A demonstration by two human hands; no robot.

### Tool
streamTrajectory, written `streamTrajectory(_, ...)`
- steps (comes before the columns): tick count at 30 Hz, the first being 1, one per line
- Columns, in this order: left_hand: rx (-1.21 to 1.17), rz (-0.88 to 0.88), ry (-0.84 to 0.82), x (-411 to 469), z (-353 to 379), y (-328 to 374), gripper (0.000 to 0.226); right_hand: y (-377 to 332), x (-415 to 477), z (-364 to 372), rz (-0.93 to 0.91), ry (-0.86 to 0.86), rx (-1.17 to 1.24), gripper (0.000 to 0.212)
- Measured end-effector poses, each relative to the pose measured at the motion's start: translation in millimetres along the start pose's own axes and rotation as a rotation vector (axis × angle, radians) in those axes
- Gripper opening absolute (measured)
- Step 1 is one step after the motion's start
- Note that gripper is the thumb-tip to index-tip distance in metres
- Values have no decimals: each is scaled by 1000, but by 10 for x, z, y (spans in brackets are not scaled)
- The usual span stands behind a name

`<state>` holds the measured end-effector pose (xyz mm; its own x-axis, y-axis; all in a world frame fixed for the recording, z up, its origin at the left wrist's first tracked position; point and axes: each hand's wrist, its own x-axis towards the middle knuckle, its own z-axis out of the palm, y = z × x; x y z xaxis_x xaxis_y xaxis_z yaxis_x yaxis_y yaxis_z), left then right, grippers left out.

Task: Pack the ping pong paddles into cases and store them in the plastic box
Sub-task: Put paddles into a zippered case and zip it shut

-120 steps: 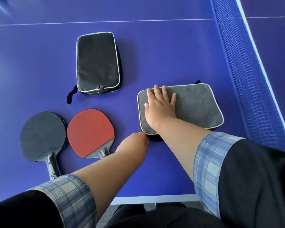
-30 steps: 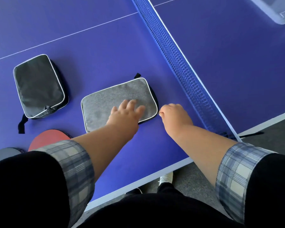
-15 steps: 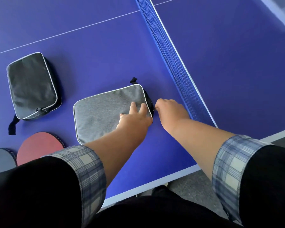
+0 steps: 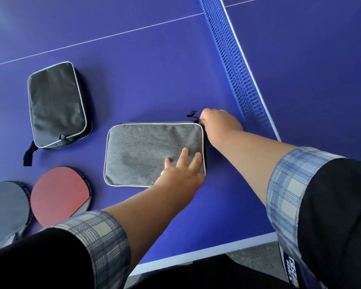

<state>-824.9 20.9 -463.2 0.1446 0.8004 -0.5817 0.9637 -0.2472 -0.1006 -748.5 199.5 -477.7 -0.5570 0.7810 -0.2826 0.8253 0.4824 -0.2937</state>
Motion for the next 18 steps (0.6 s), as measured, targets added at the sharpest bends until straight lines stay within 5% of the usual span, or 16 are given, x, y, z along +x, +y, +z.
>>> streamTrajectory(7,-37,1,44,47,-4,-62,59,-20,167,133,72,-3,115,19)
streamTrajectory(14,-180,-54,185,-139,292,-299,70,-126,-170,225,393,26,655,34)
streamTrajectory(18,-552,-375,384,-429,502,-682,85,-291,-577,289,469,7,747,33)
